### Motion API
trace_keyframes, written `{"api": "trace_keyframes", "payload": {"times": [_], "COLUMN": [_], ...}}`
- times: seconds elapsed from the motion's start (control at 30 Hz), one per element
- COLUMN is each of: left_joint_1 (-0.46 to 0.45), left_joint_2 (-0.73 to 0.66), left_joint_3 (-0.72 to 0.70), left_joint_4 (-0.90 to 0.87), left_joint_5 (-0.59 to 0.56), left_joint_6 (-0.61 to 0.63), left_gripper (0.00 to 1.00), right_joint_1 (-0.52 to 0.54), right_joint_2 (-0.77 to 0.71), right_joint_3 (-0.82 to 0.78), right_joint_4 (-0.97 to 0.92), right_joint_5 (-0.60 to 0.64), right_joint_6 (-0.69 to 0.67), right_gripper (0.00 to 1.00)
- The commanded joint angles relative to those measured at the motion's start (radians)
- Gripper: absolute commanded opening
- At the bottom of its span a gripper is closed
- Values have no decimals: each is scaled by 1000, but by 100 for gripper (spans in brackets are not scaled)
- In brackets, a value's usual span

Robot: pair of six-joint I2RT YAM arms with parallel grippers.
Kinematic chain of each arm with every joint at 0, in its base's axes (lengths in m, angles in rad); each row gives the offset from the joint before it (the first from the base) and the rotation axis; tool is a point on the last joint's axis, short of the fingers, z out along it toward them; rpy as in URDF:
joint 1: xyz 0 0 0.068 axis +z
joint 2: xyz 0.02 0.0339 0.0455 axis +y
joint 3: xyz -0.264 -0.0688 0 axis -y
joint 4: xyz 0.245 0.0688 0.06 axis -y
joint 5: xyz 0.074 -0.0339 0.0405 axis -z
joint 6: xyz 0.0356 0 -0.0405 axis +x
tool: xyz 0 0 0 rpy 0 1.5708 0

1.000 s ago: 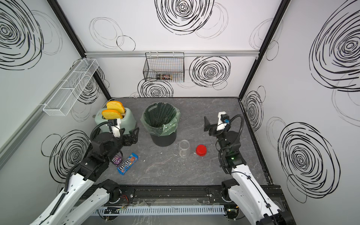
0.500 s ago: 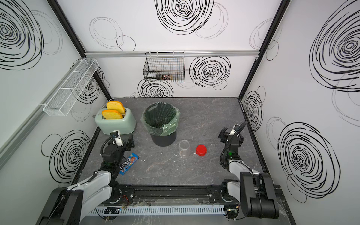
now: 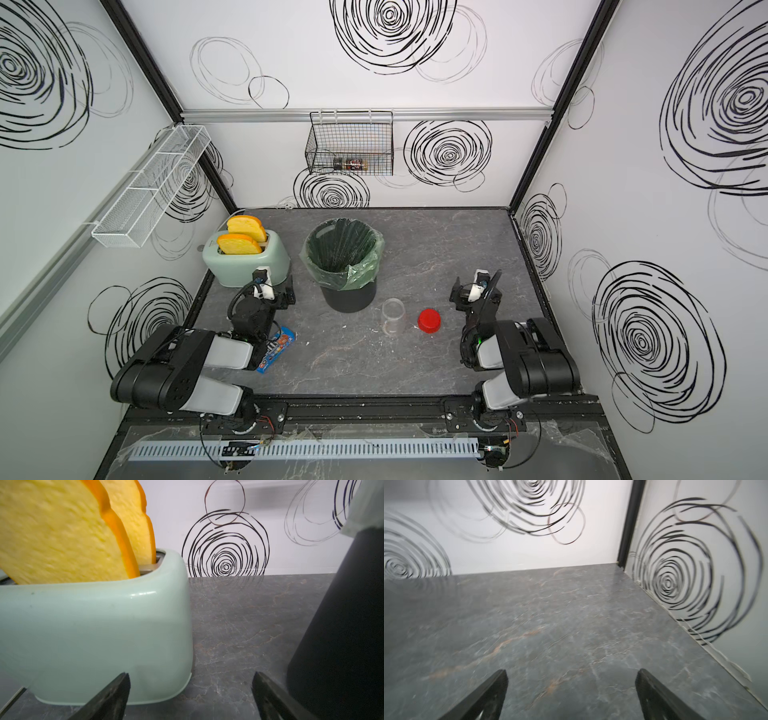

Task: Empty expired oatmeal from jars
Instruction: Reset both arms

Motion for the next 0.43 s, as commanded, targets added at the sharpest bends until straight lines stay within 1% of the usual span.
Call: {"api": "trace_keyframes", "payload": {"times": [0.0,0.03,0.07,0.1,0.13,0.17,0.23,0.27,0.4], "left_joint_1": [27,27,27,27,26,28,36,44,41], "left_joint_2": [-8,-12,-9,-10,-9,-7,2,0,-7], "left_joint_3": [33,35,35,33,36,40,48,48,39], "left_joint_4": [27,13,21,19,19,15,6,1,14], "left_joint_5": [69,69,70,70,68,70,91,106,99], "left_joint_6": [-6,-8,-8,-7,-7,-7,-9,-12,-10], "left_gripper": [96,96,96,96,96,96,96,96,96], "right_joint_1": [-6,-26,-49,-49,-43,-39,-36,-36,-52], "right_joint_2": [-65,-103,-84,-59,-61,-79,-72,-76,-73], "right_joint_3": [48,94,91,94,100,112,101,107,128], "right_joint_4": [-8,-158,-118,-89,-103,-157,-126,-138,-184], "right_joint_5": [17,-16,-48,-45,-32,-19,-19,-16,-41], "right_joint_6": [-29,10,4,-11,-12,7,0,2,15], "right_gripper": [98,98,98,98,98,98,98,98,98]}}
